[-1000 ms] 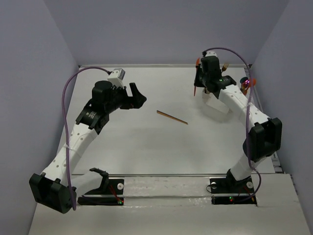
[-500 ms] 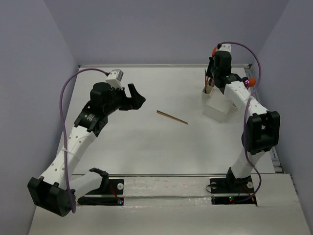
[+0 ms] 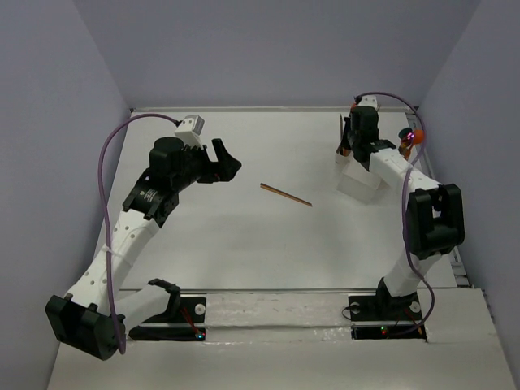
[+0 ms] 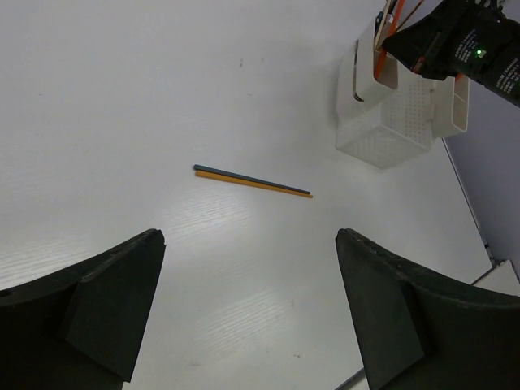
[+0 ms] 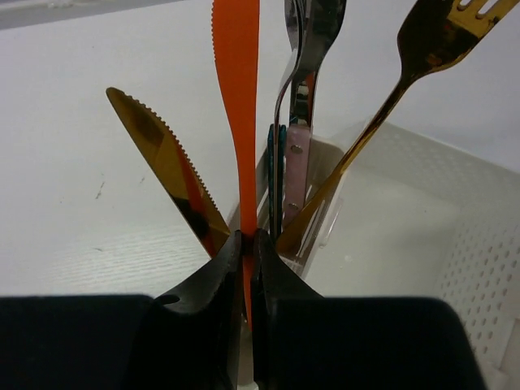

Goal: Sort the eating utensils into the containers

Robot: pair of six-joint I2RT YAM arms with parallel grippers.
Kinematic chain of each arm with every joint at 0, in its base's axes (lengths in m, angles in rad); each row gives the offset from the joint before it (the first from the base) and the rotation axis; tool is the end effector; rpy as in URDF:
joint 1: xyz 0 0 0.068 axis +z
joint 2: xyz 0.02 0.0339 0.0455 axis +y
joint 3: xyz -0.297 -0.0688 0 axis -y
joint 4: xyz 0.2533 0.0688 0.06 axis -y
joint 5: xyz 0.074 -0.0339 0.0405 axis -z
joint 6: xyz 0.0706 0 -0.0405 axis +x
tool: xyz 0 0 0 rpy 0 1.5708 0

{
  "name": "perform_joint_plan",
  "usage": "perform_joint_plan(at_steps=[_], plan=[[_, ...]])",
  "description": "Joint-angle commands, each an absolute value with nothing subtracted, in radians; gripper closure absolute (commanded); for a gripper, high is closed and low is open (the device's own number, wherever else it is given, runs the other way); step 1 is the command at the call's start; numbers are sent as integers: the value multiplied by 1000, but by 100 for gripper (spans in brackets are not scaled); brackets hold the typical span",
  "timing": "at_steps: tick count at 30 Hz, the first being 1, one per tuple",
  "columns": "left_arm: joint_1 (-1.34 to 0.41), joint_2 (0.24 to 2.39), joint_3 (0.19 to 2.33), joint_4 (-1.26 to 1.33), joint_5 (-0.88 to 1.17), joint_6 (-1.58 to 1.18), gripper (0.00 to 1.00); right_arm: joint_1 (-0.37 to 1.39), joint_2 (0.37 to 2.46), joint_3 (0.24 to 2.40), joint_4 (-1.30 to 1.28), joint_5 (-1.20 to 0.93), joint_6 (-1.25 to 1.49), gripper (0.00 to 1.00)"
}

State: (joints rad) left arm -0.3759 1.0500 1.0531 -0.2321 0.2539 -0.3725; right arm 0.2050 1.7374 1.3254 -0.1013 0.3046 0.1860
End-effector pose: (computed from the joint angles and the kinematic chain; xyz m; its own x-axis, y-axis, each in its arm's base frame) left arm 0.2390 -0.1134 0.3996 -0.4088 -0.2174 -0.8864 0.4661 0.7853 -0.4076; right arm 0.4434 0.0706 0.2905 -0.4611 0.0843 -0.8833 0.1494 0.9886 0.0164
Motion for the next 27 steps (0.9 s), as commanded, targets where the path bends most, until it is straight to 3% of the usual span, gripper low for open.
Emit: perform_joint_plan(at_steps=[1, 7, 9, 12, 15, 18, 27], plan=[[-379, 1042, 1049, -199, 258, -373, 1, 206, 1632, 1299, -18, 281, 193, 84], [-379, 1039, 1045, -193, 261, -373, 1, 206, 1560, 1290, -69, 259, 187, 52], [-379, 1040, 1045, -193, 261, -371, 1, 206, 1537, 1298, -93, 240, 181, 47], [-379, 1043, 1048, -193, 261, -367, 1, 206, 1509, 1330, -142, 143, 181, 48], [-379, 1049, 1057, -190, 258, -359, 1, 245, 1517, 1359, -247, 11, 169, 64], [-379, 1057, 1068, -195, 255, -348, 1, 356, 1526, 1345, -330, -46, 124, 73], [-379, 1080, 1109, -207, 256, -325, 1, 555, 1721, 1416, -488, -63, 115, 76]])
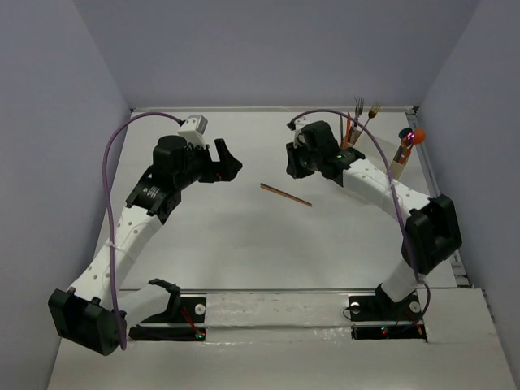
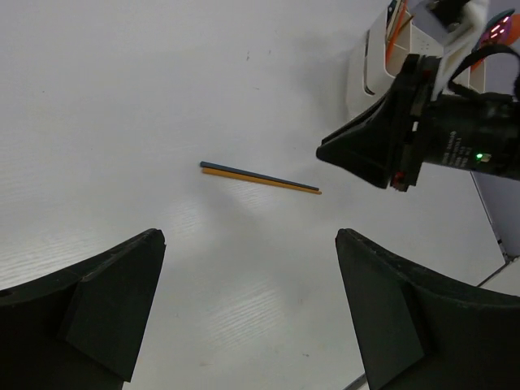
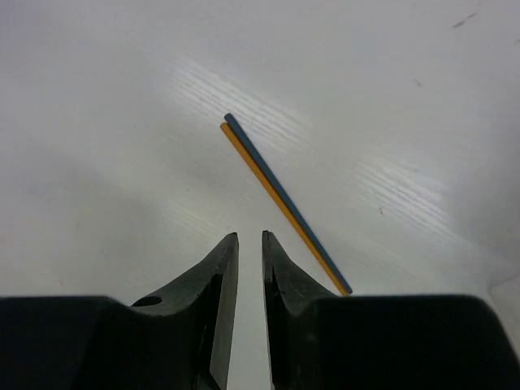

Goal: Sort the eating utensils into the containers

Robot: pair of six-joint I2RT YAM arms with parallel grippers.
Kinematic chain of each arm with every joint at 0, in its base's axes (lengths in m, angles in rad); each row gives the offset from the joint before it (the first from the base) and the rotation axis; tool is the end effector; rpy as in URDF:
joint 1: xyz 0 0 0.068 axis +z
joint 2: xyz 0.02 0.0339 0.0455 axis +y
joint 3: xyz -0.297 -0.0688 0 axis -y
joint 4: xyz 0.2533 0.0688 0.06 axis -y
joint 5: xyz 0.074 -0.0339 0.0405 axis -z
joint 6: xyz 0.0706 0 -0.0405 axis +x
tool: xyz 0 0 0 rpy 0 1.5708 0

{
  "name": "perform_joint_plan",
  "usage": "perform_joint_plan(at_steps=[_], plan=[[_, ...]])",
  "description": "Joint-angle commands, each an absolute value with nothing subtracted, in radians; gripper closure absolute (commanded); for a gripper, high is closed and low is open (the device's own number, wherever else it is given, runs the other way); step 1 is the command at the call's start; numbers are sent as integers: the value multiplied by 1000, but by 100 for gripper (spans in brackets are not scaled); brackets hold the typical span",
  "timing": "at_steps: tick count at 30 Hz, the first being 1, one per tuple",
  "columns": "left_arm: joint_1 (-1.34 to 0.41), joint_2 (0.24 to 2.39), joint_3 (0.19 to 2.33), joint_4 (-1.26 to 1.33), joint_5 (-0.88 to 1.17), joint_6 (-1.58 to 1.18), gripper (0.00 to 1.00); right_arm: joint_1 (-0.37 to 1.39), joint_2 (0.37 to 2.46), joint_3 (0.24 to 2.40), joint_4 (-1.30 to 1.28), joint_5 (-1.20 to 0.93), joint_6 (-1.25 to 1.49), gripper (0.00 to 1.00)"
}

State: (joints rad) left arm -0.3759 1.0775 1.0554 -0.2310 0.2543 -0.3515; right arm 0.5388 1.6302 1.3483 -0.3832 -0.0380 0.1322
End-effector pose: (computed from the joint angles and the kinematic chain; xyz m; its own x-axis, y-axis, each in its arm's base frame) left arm 0.2462 -0.1163 0.3938 -0.4190 -0.1929 -0.8873 0.4661 0.7929 -0.3925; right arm 0.3517 0.2134 0.3079 -0.5961 -0.2029 -0.7769 -0.4639 0.8768 0.1270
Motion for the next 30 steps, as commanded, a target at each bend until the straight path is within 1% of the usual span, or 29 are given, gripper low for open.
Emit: perform_joint_plan(at_steps=[1, 2, 5, 7, 10, 14, 17, 24, 30], plan=[[-379, 1080, 1111, -207, 256, -324, 1, 564, 1747, 1430, -497, -72, 115, 75], [-379, 1078, 1112, -207, 258, -325, 1, 565, 1796, 1459, -514, -75, 114, 75], [-379, 1071, 1105, -216, 256, -322, 1, 583, 1883, 1515, -545, -78, 104, 69], [-379, 1065, 1098, -215, 256, -324, 1, 594, 1920, 1540, -557, -83, 101, 63], [-379, 1058, 1086, -215, 256, -328, 1, 603, 1989, 1591, -572, -58, 103, 60], [-379, 1055, 1080, -216, 256, -330, 1, 612, 2063, 1655, -589, -32, 109, 60], [-379, 1054, 1075, -213, 258, -333, 1, 612, 2112, 1692, -609, -28, 106, 62], [-379, 1052, 1066, -210, 259, -334, 1, 612, 2144, 1674, -586, -15, 101, 65], [-379, 1062, 1068, -204, 268, -339, 1, 612, 2164, 1684, -581, -11, 112, 72]])
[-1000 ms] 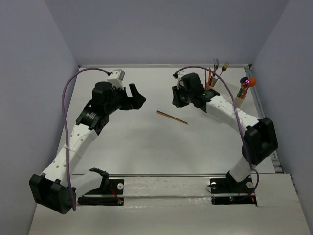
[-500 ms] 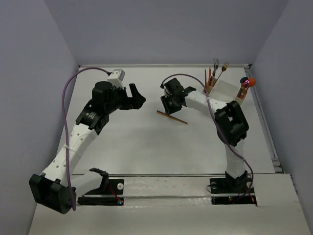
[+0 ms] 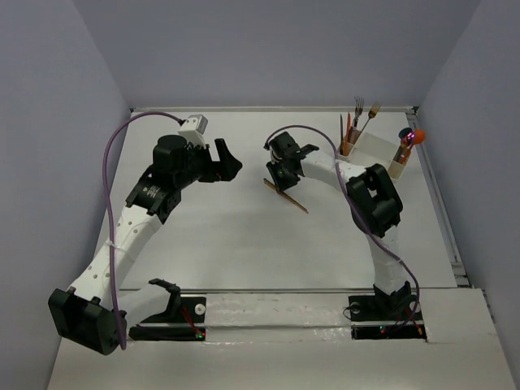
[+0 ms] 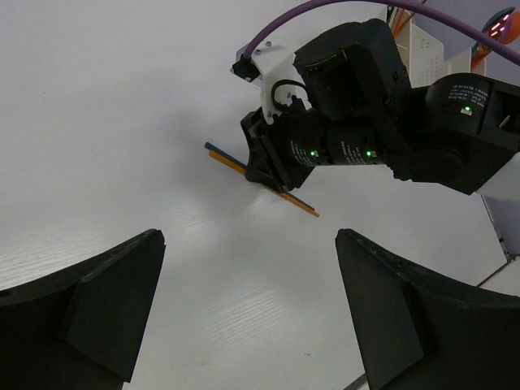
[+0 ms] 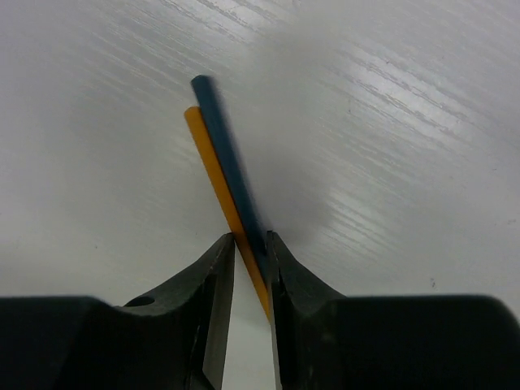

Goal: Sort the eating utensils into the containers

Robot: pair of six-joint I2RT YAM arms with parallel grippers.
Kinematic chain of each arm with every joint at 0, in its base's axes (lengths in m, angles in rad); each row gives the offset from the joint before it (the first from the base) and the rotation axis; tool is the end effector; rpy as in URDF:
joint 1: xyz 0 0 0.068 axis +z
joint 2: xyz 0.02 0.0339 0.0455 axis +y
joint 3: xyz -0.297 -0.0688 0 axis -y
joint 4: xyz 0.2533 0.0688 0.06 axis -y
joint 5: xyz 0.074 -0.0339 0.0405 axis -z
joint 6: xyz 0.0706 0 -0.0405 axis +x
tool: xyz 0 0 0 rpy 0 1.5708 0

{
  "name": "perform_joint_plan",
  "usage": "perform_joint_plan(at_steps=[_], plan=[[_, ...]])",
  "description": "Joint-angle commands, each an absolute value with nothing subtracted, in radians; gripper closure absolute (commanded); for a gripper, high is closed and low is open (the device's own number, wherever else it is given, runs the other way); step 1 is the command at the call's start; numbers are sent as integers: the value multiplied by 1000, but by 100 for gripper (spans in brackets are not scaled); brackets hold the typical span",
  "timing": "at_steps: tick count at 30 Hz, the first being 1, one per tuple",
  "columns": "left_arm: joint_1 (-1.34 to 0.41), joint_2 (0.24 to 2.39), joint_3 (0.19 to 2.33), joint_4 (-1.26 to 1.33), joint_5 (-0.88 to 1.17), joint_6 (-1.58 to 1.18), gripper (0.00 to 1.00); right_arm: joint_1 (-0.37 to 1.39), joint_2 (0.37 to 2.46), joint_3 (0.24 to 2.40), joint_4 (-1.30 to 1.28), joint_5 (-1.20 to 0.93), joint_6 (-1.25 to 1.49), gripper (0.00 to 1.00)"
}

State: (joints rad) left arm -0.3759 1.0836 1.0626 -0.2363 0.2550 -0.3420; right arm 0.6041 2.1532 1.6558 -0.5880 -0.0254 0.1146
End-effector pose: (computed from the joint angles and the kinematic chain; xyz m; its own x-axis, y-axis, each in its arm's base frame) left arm 0.2475 -0.1168 0.3944 -0.4182 -0.1838 -0.8895 0.4690 0.7949 -0.3848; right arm 0.4122 0.2867 0.1655 -0.7892 -0.4058 -0.4609 -0.4906 0.8681 0.0757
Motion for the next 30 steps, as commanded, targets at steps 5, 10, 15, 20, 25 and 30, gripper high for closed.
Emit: perform_joint_plan(at_steps=[5, 10, 15, 20, 25, 30], plan=[[-379, 1063, 1069, -204, 268, -337, 1, 612, 2177, 1698, -581, -23, 124, 76], [-379, 1063, 1068, -207, 270, -336, 1, 612, 2172, 1718, -583, -29, 140, 64], [-379, 1063, 1071, -207, 272, -336, 1, 612, 2226, 1782, -629, -9, 140, 59], [-379, 1063, 1078, -218, 262, -325, 1, 612, 2261, 1802, -683, 43, 117, 60], [-379, 1065, 1071, -213, 264, -328, 1, 612, 2206, 1746, -632, 31, 124, 64], [-379, 1068, 1074, -207, 268, -334, 1, 612, 2158, 1767, -621, 26, 166, 61]])
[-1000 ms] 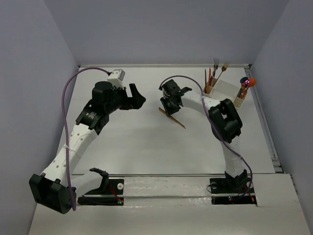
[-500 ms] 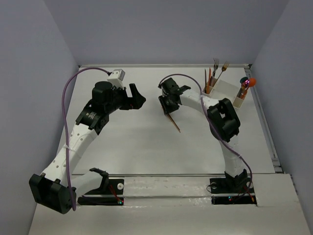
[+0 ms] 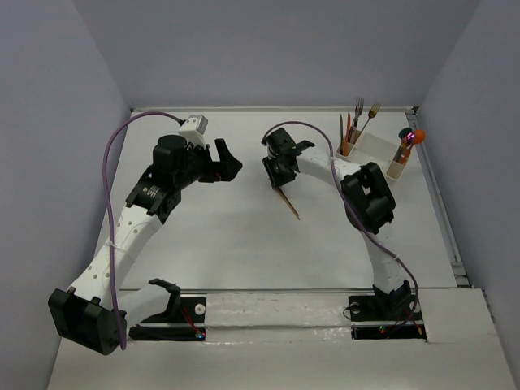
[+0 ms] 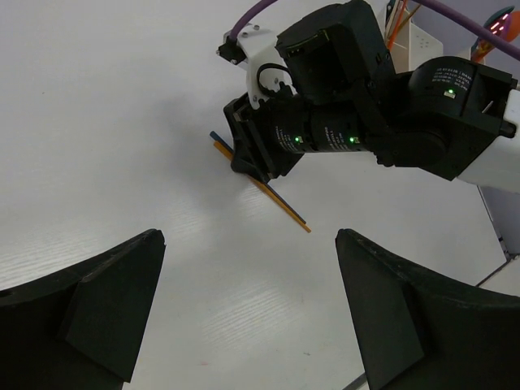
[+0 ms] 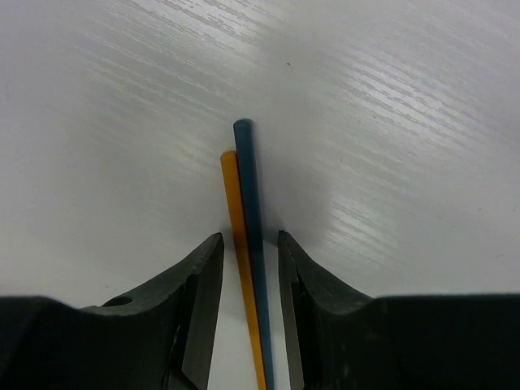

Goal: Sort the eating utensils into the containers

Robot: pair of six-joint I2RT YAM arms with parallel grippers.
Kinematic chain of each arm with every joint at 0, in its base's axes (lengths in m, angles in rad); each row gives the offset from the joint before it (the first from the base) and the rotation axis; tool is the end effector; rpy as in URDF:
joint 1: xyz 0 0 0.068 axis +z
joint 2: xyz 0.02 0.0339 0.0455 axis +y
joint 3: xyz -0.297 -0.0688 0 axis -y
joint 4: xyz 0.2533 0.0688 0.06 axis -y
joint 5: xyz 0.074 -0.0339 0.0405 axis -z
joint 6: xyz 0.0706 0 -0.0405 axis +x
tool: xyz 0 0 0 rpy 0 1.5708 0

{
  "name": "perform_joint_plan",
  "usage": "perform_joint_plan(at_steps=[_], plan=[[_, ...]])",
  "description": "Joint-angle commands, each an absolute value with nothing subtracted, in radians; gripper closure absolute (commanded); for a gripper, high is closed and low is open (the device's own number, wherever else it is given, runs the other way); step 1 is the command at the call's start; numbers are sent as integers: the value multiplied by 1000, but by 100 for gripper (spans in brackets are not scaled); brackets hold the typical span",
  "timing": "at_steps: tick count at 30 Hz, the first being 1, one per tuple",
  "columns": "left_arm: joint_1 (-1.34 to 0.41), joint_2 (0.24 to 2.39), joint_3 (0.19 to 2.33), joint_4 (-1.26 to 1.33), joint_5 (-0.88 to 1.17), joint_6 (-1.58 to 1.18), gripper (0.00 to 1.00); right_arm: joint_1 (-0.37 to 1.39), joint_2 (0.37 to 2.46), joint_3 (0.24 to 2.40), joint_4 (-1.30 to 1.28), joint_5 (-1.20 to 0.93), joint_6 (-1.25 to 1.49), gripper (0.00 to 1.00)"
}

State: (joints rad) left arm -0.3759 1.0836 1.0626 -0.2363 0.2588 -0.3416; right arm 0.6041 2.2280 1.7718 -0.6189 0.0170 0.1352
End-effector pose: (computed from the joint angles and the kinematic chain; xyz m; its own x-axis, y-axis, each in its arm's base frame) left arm 0.2473 -0.1170 0.3944 -0.4190 -0.1828 -0.8894 0.4720 0.7929 -0.3853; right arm 0.4320 0.2967 0.1637 -0.7930 -0.3836 -0.4733 -0.4586 0.8873 0.0493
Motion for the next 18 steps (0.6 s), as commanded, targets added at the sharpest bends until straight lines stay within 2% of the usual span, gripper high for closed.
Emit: perform_joint_plan(at_steps=[1, 5, 13, 18], plan=[[-379, 1068, 1072, -207, 268, -334, 1, 612, 2152, 1766, -618, 20, 170, 61], [-379, 1062, 1066, -209, 268, -337, 1, 603, 2134, 1772, -612, 8, 186, 61], [-379, 1052, 1055, -210, 270, -342, 1, 594, 2138, 1727, -604, 29, 207, 73], [-379, 1054, 1060, -212, 273, -337, 1, 594, 2151, 1700, -601, 54, 206, 77]])
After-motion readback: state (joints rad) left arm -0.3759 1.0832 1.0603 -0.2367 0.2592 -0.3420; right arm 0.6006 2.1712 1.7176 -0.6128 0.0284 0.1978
